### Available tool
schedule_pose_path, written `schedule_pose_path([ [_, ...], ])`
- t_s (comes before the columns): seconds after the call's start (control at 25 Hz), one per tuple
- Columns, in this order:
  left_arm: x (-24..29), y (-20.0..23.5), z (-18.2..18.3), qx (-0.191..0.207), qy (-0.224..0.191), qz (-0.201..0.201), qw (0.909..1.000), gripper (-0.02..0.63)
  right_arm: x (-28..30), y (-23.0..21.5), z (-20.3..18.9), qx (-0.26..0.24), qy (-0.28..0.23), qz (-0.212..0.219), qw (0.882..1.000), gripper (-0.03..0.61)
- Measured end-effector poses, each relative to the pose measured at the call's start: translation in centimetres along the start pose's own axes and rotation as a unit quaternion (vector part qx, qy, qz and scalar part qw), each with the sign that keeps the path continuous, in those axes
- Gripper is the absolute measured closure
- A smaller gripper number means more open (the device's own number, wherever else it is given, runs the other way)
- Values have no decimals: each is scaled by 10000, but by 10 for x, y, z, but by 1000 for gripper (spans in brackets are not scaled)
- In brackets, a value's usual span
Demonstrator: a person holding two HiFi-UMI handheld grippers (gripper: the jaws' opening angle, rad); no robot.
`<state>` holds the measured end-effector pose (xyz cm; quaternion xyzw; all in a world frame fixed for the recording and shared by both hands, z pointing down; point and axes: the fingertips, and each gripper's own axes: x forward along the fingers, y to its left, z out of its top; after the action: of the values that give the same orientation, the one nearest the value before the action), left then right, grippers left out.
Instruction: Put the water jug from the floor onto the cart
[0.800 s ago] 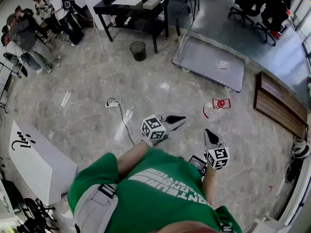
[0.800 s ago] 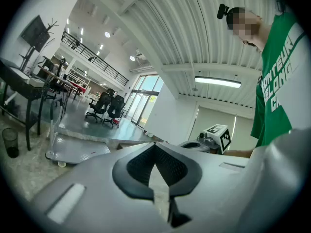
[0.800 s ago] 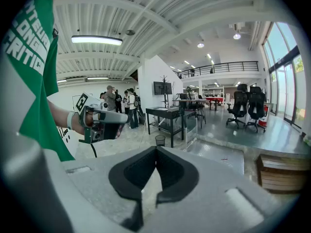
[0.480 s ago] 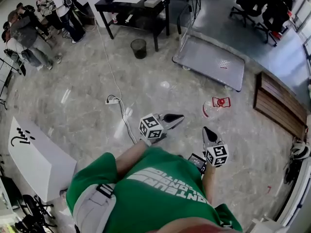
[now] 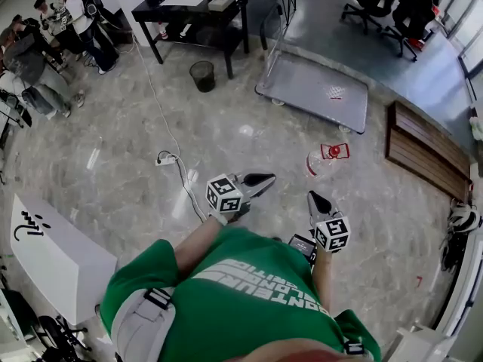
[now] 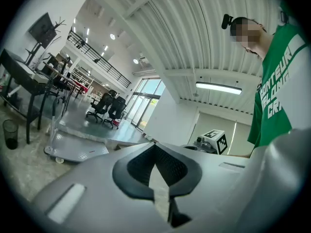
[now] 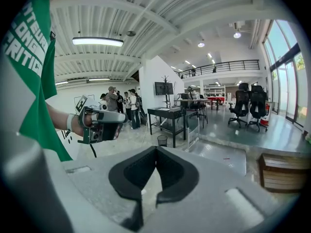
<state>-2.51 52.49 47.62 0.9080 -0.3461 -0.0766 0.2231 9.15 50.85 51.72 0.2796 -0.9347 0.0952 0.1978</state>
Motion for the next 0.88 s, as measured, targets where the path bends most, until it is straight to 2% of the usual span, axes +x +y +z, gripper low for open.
schedule_pose_path([
  [0.36, -2, 2, 0, -44, 68, -113, 9999, 606, 1, 6, -6, 148, 91, -72, 9998, 588],
  [0.88, -48, 45, 4, -182, 18, -1, 9998, 606, 41, 34, 6, 164, 181, -135, 9996, 588],
])
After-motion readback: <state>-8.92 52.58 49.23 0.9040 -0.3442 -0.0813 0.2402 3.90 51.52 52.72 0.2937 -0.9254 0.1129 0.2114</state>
